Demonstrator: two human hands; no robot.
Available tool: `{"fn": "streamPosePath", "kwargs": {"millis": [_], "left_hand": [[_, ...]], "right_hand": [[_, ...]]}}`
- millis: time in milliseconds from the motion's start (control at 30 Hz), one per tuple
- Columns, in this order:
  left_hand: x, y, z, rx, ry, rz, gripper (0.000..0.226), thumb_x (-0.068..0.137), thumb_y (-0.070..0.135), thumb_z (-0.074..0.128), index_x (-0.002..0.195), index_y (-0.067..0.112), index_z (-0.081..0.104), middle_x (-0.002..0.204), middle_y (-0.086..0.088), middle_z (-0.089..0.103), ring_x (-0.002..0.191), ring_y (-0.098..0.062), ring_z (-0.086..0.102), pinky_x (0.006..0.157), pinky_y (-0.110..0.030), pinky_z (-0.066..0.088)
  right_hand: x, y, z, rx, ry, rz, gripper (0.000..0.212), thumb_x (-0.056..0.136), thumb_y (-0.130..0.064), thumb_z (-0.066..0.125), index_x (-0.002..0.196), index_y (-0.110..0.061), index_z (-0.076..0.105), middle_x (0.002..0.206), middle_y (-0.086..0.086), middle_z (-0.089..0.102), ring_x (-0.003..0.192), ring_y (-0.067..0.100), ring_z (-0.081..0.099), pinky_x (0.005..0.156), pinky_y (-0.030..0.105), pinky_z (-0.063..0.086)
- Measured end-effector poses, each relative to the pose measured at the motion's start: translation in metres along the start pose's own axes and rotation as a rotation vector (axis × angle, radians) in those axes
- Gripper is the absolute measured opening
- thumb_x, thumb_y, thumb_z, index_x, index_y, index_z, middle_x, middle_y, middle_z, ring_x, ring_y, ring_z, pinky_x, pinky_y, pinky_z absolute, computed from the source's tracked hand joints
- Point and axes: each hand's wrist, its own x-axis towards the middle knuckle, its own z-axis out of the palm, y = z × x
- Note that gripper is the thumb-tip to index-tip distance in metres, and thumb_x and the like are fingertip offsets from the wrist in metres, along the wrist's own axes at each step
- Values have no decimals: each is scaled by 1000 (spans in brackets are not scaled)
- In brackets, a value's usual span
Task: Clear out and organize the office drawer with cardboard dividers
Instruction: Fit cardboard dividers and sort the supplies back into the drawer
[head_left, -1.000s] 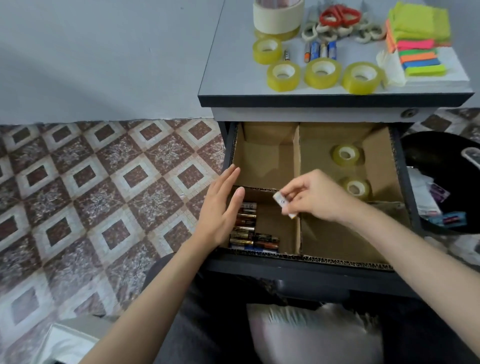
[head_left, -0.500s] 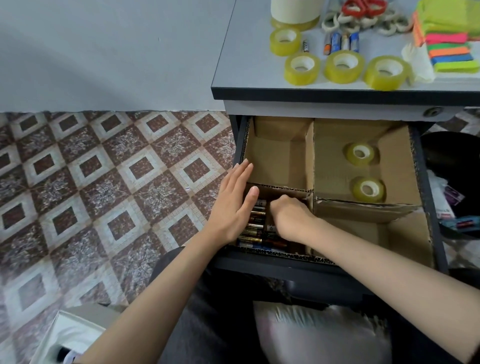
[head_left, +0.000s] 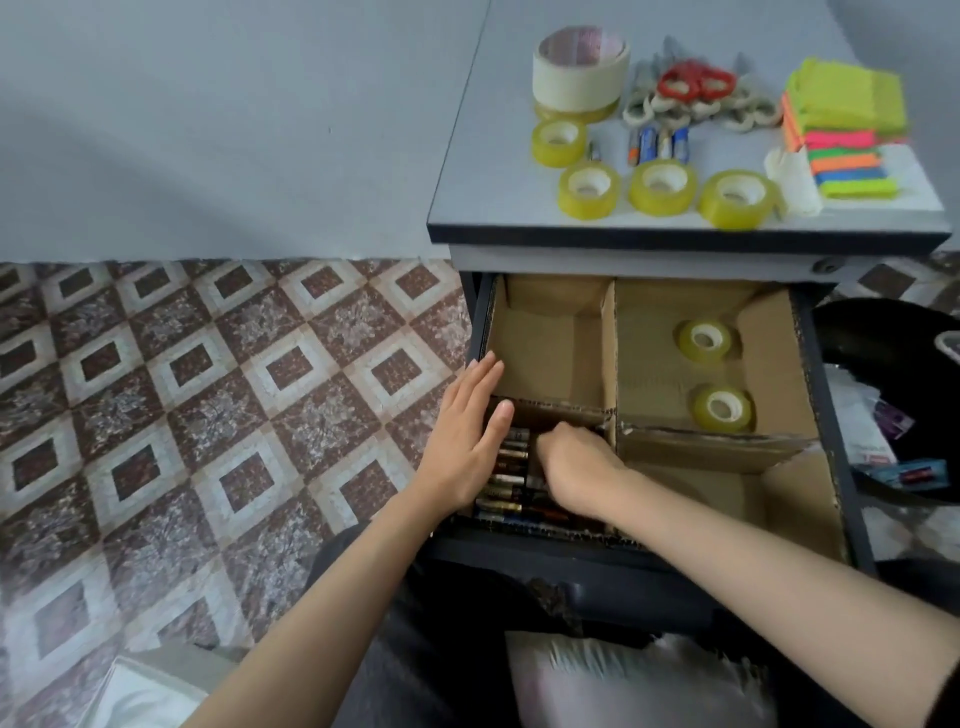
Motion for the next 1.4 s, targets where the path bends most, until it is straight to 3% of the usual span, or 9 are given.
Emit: {"fn": "streamPosePath", "kwargs": {"millis": [100, 267, 467, 567, 833, 900, 1100, 1267, 1400], "left_hand": [[1, 3, -6, 32, -31, -55, 59, 95, 53, 25, 146, 23, 28, 151, 13, 23, 142, -8, 14, 118, -30, 12], [20, 21, -34, 187, -49, -84, 44, 96, 39, 46, 136, 20, 47, 140, 4, 46, 130, -10, 39, 106, -21, 29], [60, 74, -80, 277, 109, 64, 18, 91, 28, 58, 104, 22, 70, 96, 10, 64, 95, -6, 56, 83, -18, 44], [89, 104, -100, 301, 131, 169, 16, 90, 24, 60, 100, 20, 71, 95, 9, 66, 87, -3, 54, 71, -8, 37], [185, 159, -118, 618, 90, 287, 24, 92, 33, 54, 112, 27, 65, 117, 2, 60, 114, -14, 47, 93, -28, 37], [207, 165, -113, 770, 10, 319, 26, 93, 32, 52, 116, 28, 64, 123, 5, 59, 121, -15, 41, 97, -31, 34], [246, 158, -97, 1030, -156, 337, 28, 95, 27, 51, 119, 33, 63, 126, 5, 59, 124, -17, 36, 89, -31, 30], [254, 159, -96, 983, -156, 316, 33, 88, 36, 61, 120, 33, 62, 125, 1, 58, 123, -17, 39, 95, -33, 30], [257, 160, -93, 988, -173, 321, 38, 85, 40, 63, 121, 31, 61, 123, 4, 60, 120, -17, 42, 97, -33, 29]], "right_hand": [[-10, -2, -4, -4, 35, -50, 22, 89, 1, 47, 104, 0, 62, 107, 19, 64, 101, 35, 60, 81, 37, 46], [-23, 14, -26, 62, 152, -117, 20, 86, -3, 48, 88, -1, 67, 90, 16, 67, 86, 31, 62, 67, 32, 47], [-43, 39, -77, 110, 376, -164, 24, 93, -17, 50, 104, -17, 72, 101, -2, 70, 92, 12, 63, 79, 17, 45], [-45, 56, -113, 115, 495, -135, 21, 93, -23, 54, 104, -20, 71, 102, -6, 69, 92, 7, 61, 79, 15, 43], [-13, 106, -213, 101, 753, 7, 18, 88, -17, 57, 96, -16, 72, 100, 2, 70, 95, 20, 61, 77, 28, 45], [-1, 115, -230, 104, 753, 29, 21, 86, -16, 58, 100, -21, 73, 106, 0, 70, 102, 20, 60, 81, 28, 44], [33, 127, -244, 65, 640, 40, 34, 86, -21, 64, 119, -27, 65, 127, -5, 61, 118, 17, 52, 93, 28, 41], [43, 137, -240, 79, 544, 20, 57, 77, -31, 74, 131, -25, 56, 134, -1, 55, 124, 19, 48, 100, 34, 41], [47, 140, -237, 96, 553, 1, 58, 78, -32, 74, 132, -25, 55, 136, -1, 54, 125, 18, 47, 100, 32, 39]]}}
